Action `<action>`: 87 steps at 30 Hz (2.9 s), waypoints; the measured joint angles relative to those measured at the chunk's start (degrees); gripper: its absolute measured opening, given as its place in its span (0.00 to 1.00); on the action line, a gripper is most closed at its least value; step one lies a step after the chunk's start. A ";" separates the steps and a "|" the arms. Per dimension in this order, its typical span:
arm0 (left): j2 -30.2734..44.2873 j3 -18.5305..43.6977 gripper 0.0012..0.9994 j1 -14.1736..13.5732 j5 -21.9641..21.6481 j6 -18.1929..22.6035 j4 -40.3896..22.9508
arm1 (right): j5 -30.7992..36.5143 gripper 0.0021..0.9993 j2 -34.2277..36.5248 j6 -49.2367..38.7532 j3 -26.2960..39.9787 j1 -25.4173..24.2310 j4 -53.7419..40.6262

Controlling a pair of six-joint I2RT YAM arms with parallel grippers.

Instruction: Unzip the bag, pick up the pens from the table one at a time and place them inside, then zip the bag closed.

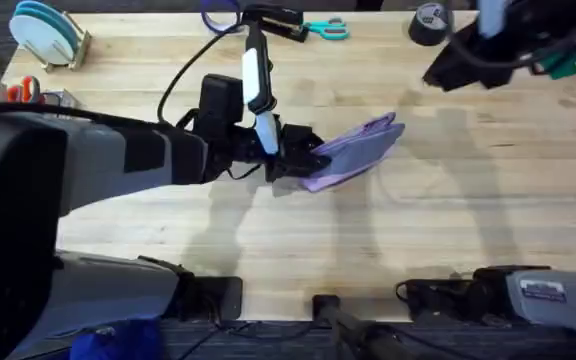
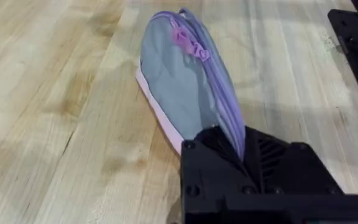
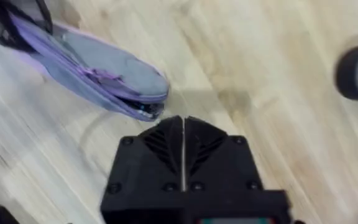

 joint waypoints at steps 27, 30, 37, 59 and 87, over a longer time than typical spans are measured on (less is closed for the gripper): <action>0.00 0.00 0.04 0.00 0.00 0.00 0.00 | -0.31 1.00 -16.20 71.07 -0.02 0.00 -9.64; 0.00 0.00 0.04 0.00 0.00 0.00 0.00 | -0.39 1.00 -16.20 75.37 -0.02 0.00 -10.09; 0.00 0.00 0.04 0.00 0.00 0.00 0.00 | -0.46 1.00 -15.83 78.50 -0.02 3.02 -8.38; 0.00 0.00 0.04 0.00 -0.01 0.00 -0.01 | 5.29 1.00 2.67 85.03 -0.02 18.13 -2.93; 0.00 0.00 0.04 0.00 -0.02 0.00 -0.02 | 6.23 0.99 10.66 93.02 -0.02 19.44 1.74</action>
